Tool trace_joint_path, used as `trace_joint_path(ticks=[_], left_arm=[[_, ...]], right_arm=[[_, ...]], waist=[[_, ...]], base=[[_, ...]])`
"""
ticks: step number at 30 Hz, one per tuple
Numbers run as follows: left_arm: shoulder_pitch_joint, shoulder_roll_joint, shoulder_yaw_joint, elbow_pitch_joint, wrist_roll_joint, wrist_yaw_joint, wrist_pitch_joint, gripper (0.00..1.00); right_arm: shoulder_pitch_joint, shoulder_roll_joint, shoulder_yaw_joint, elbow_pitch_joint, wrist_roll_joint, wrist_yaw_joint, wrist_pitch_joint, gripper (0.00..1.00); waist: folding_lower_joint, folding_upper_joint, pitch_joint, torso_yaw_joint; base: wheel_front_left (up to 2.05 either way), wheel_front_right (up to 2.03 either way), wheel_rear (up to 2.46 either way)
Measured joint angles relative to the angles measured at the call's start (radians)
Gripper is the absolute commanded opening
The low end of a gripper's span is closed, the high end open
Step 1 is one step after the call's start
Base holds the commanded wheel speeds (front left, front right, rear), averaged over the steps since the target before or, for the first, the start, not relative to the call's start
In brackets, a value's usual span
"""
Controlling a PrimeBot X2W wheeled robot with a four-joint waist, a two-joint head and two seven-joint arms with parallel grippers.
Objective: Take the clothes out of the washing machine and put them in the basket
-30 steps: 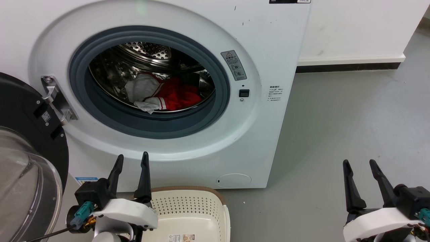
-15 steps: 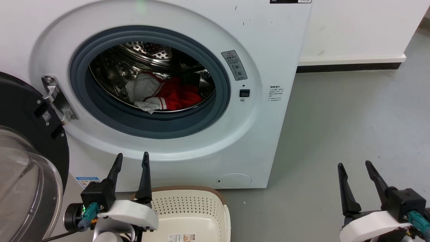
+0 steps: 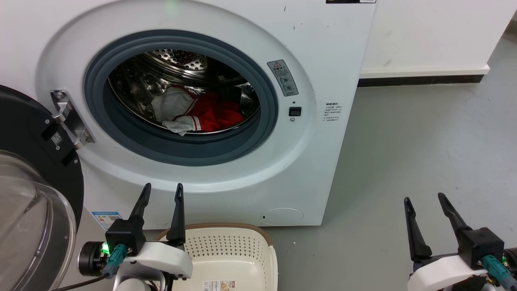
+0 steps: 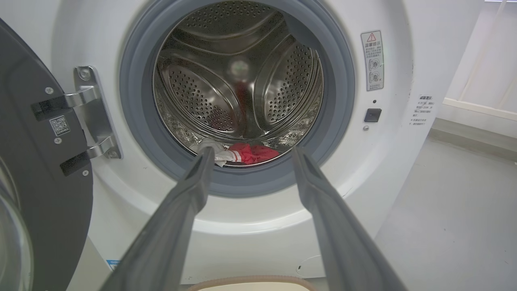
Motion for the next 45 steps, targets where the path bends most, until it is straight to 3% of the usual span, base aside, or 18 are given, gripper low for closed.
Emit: trace_joint_path(ticks=[24, 31, 45], left_arm=[[-0.008, 0.0, 0.009, 0.026, 0.004, 0.007, 0.0, 1.0], [-0.077, 0.015, 0.025, 0.049, 0.016, 0.004, 0.0, 1.0], [-0.365, 0.134, 0.072, 0.24, 0.012, -0.012, 0.0, 1.0]], right_arm=[[0.0, 0.0, 0.002, 0.006, 0.003, 0.0, 0.002, 1.0], [-0.013, 0.0, 0.021, -0.012, 0.011, 0.0, 0.006, 1.0], [-0.115, -0.001, 0.072, -0.018, 0.038, 0.0, -0.026, 1.0]], waist=[[0.0, 0.0, 0.006, 0.002], [0.0, 0.0, 0.041, -0.019], [0.0002, 0.0, 0.239, -0.115]], base=[[0.0, 0.0, 0.0], [0.0, 0.0, 0.0], [0.0, 0.0, 0.0]])
